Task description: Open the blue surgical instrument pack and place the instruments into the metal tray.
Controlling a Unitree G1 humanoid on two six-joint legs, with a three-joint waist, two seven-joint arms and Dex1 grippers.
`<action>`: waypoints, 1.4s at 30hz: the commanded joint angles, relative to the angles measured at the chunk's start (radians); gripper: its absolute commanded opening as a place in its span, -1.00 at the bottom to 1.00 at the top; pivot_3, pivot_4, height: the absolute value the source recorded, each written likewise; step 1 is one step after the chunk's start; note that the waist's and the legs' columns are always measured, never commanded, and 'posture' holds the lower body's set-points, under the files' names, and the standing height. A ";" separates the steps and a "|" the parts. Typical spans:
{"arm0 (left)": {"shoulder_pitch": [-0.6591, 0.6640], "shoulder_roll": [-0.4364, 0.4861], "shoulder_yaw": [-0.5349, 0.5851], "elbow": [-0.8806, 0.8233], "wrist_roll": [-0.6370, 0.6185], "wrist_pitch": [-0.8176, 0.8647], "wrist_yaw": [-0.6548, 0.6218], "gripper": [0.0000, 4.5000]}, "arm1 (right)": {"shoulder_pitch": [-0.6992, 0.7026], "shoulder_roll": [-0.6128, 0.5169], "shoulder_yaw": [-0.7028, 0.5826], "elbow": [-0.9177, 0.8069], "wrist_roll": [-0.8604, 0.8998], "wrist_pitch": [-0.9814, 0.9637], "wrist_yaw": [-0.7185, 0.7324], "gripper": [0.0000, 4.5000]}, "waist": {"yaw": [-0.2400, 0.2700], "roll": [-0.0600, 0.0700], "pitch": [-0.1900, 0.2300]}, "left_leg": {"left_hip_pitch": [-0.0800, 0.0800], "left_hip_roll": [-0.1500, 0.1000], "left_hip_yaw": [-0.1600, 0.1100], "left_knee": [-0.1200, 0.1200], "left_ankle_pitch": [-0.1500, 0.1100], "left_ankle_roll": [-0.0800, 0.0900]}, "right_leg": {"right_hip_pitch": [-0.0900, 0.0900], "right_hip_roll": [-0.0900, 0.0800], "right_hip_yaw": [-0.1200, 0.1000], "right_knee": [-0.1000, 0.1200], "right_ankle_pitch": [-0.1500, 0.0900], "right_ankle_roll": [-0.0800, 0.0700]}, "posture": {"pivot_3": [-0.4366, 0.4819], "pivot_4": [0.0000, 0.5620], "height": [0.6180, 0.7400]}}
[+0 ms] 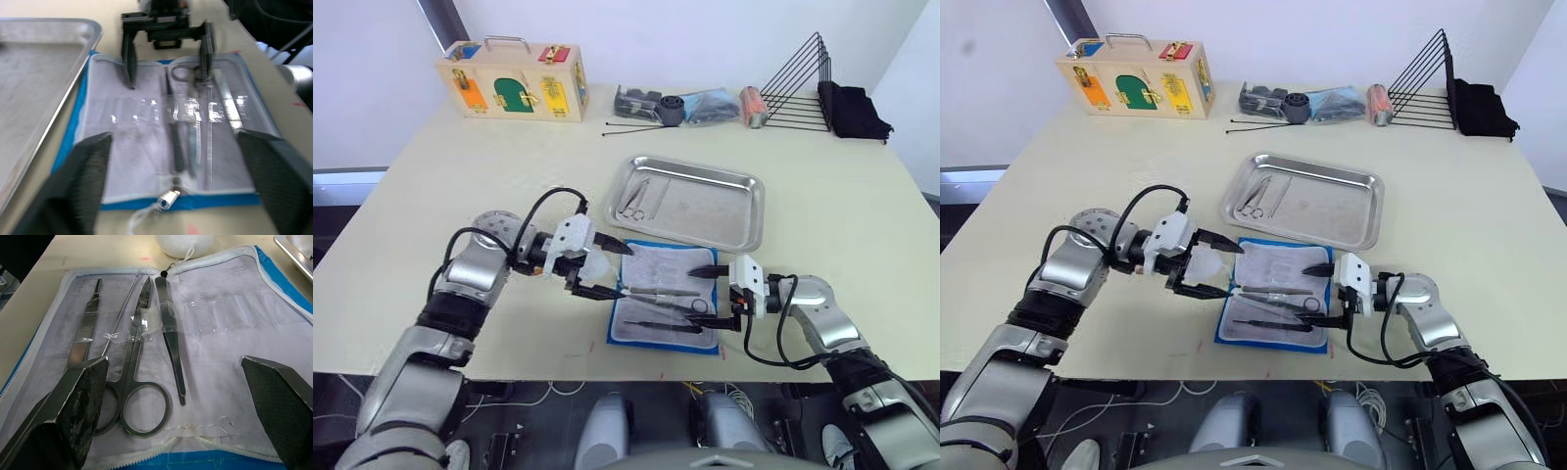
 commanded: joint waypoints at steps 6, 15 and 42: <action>-0.049 -0.126 -0.011 0.099 0.120 -0.099 0.020 0.29 | 0.042 -0.007 0.035 0.105 -0.076 0.036 -0.034 1.00 | -0.001 0.000 0.000 | 0.000 0.000 0.000 0.000 0.000 0.000 | 0.000 0.000 0.000 0.000 0.000 0.000 | -0.05 -0.47 1.00; -0.080 -0.204 -0.026 0.248 0.223 -0.198 0.049 0.29 | 0.054 -0.012 0.030 0.100 -0.077 0.035 -0.048 1.00 | -0.002 -0.001 -0.001 | 0.001 0.000 0.000 0.000 0.000 0.000 | 0.001 0.000 0.000 0.001 0.000 0.000 | -0.05 -0.47 1.00; -0.058 -0.194 -0.031 0.318 0.251 -0.231 -0.046 -0.66 | 0.044 -0.001 0.040 0.105 -0.081 0.032 -0.068 1.00 | -0.007 -0.001 -0.003 | 0.002 0.000 0.000 0.000 0.000 0.000 | 0.002 0.001 0.000 0.002 0.000 0.000 | -0.05 -0.47 1.00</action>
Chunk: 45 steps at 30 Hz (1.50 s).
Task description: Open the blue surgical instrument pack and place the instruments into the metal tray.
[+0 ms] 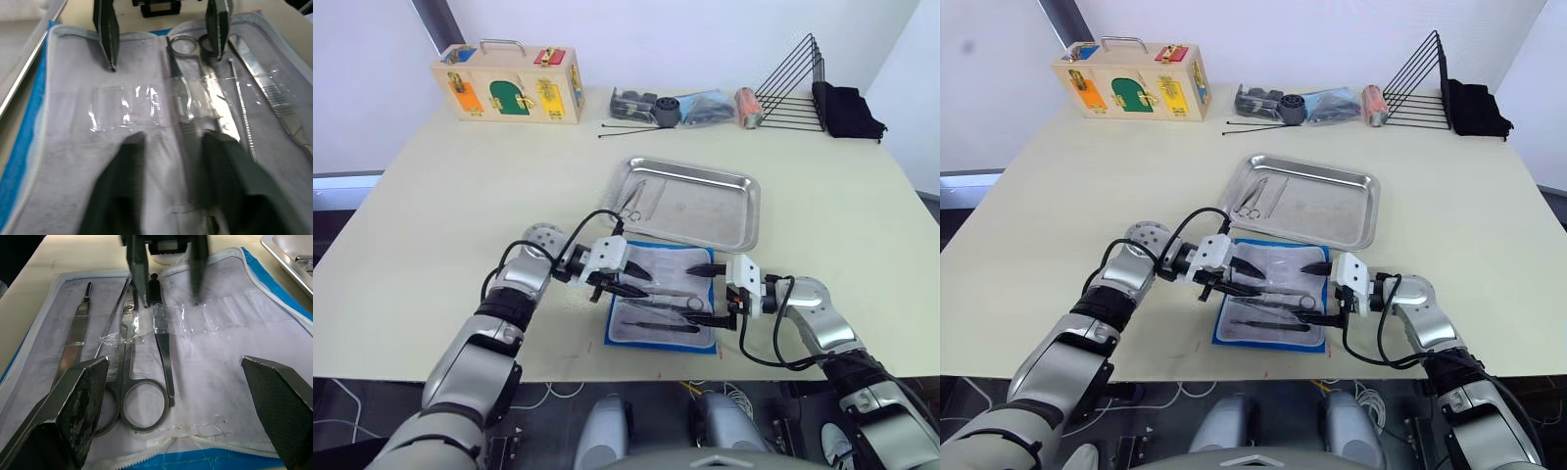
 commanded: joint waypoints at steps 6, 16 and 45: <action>0.012 0.015 0.001 -0.002 0.007 0.025 -0.031 -0.99 | 0.052 -0.015 0.035 0.091 -0.078 0.039 -0.028 1.00 | 0.000 0.000 0.000 | 0.000 0.000 0.000 0.000 0.000 0.000 | 0.000 0.000 0.000 0.000 0.000 0.000 | -0.05 -0.47 1.00; -0.003 0.041 -0.011 -0.111 0.019 0.108 -0.025 -0.99 | 0.059 -0.015 0.042 0.085 -0.076 0.051 -0.019 1.00 | 0.000 0.000 0.000 | 0.000 0.000 0.000 0.000 0.000 0.000 | 0.000 0.000 0.000 0.000 0.000 0.000 | -0.05 -0.47 1.00; -0.031 0.238 -0.024 -0.461 0.063 0.471 -0.037 -0.99 | 0.063 -0.022 0.069 0.082 -0.105 0.098 -0.035 1.00 | 0.002 0.000 0.000 | 0.000 0.000 0.000 0.000 0.000 0.000 | 0.000 0.000 0.000 0.000 0.000 0.000 | -0.05 -0.47 1.00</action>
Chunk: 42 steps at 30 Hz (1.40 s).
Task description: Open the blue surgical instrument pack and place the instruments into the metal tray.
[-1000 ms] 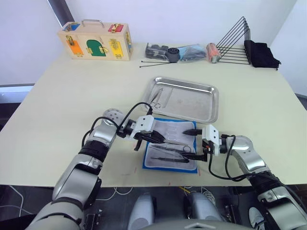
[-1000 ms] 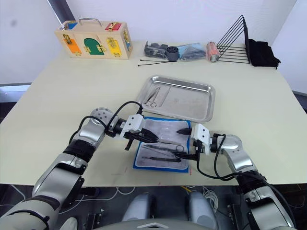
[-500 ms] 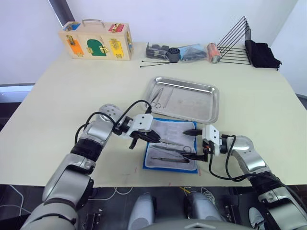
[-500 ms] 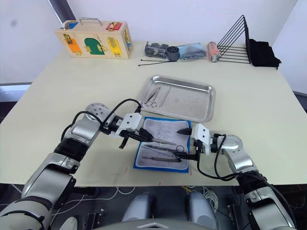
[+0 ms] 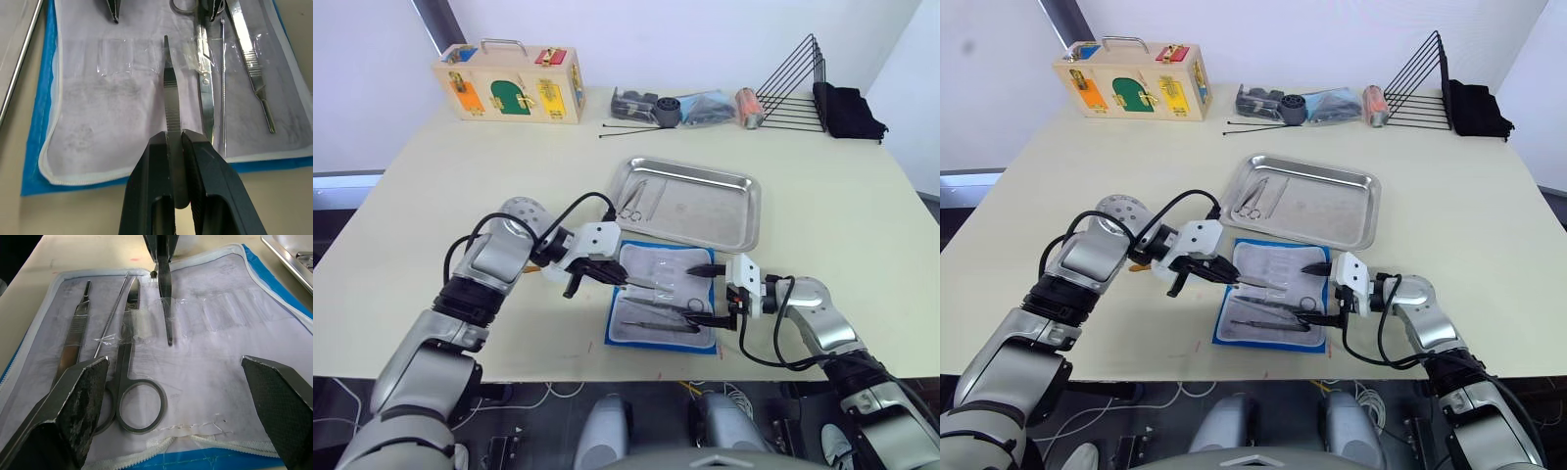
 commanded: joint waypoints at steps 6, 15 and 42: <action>-0.022 0.079 0.013 -0.064 -0.020 0.035 -0.056 -0.99 | 0.058 -0.015 0.066 0.105 -0.103 0.069 -0.032 1.00 | 0.000 0.000 0.000 | 0.000 0.000 0.000 0.000 0.000 0.000 | 0.000 0.000 0.000 0.000 0.000 0.000 | -0.05 -0.47 1.00; -0.023 0.194 -0.010 -0.098 -0.063 0.057 -0.067 -0.99 | 0.056 -0.010 0.066 0.111 -0.102 0.064 -0.034 1.00 | -0.002 0.000 0.000 | 0.000 0.000 0.000 0.000 0.000 0.000 | 0.000 0.000 0.000 0.000 0.000 0.000 | -0.05 -0.47 1.00; -0.132 -0.056 0.212 -0.145 -0.225 0.495 0.462 -0.99 | 0.052 -0.007 0.071 0.113 -0.101 0.057 -0.034 1.00 | -0.006 -0.002 0.000 | 0.001 0.001 0.000 0.000 0.000 0.000 | 0.000 0.001 0.000 0.001 0.000 0.000 | -0.05 -0.47 1.00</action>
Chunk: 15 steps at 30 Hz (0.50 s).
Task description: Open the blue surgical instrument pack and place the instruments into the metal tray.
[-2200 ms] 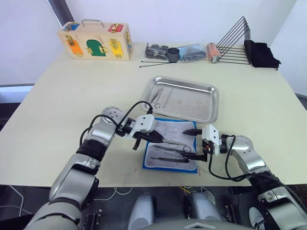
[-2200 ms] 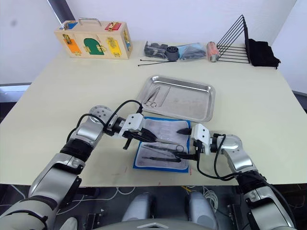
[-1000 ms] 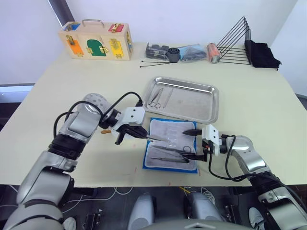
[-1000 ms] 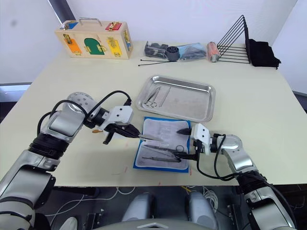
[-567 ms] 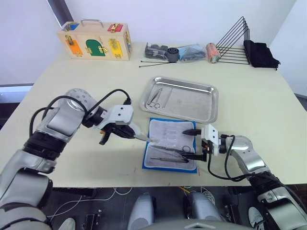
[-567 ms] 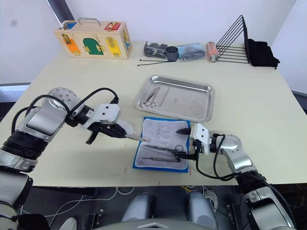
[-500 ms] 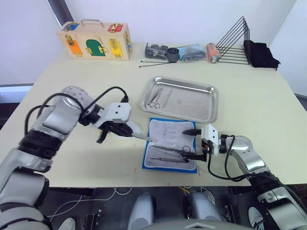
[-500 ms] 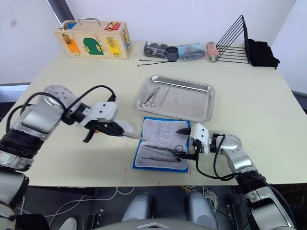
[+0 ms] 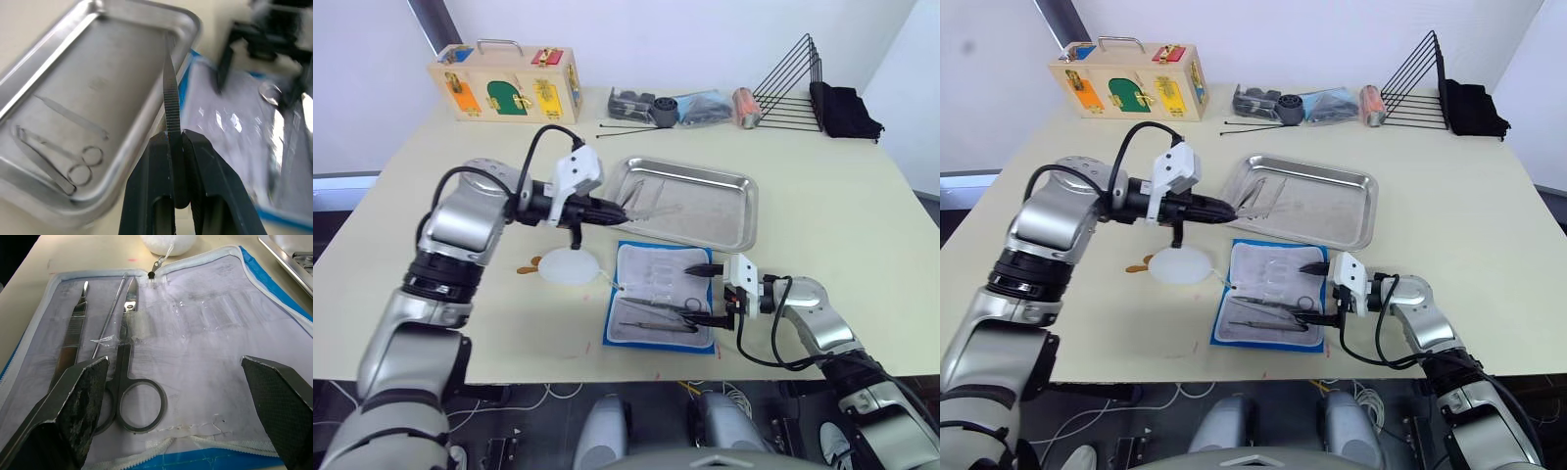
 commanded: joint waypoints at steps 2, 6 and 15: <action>-0.018 -0.142 0.097 -0.063 -0.011 0.158 0.279 -0.99 | 0.057 -0.016 0.062 0.110 -0.099 0.058 -0.021 1.00 | -0.002 0.000 0.000 | 0.000 0.000 0.000 0.000 0.000 0.000 | 0.000 0.000 0.000 0.000 0.000 0.000 | -0.05 -0.47 1.00; -0.007 -0.257 0.110 -0.089 0.026 0.219 0.467 -0.99 | 0.061 -0.016 0.064 0.104 -0.096 0.063 -0.018 1.00 | -0.005 0.000 -0.001 | 0.000 0.000 -0.001 0.000 0.000 0.000 | 0.000 -0.001 0.000 0.001 0.000 0.000 | -0.05 -0.47 1.00; -0.024 -0.469 0.098 -0.032 0.127 0.263 0.813 -0.99 | 0.061 -0.013 0.068 0.099 -0.096 0.065 -0.023 1.00 | -0.009 -0.001 -0.001 | 0.000 -0.001 -0.001 0.000 0.000 0.000 | 0.001 -0.001 -0.001 0.001 0.000 0.000 | -0.05 -0.47 1.00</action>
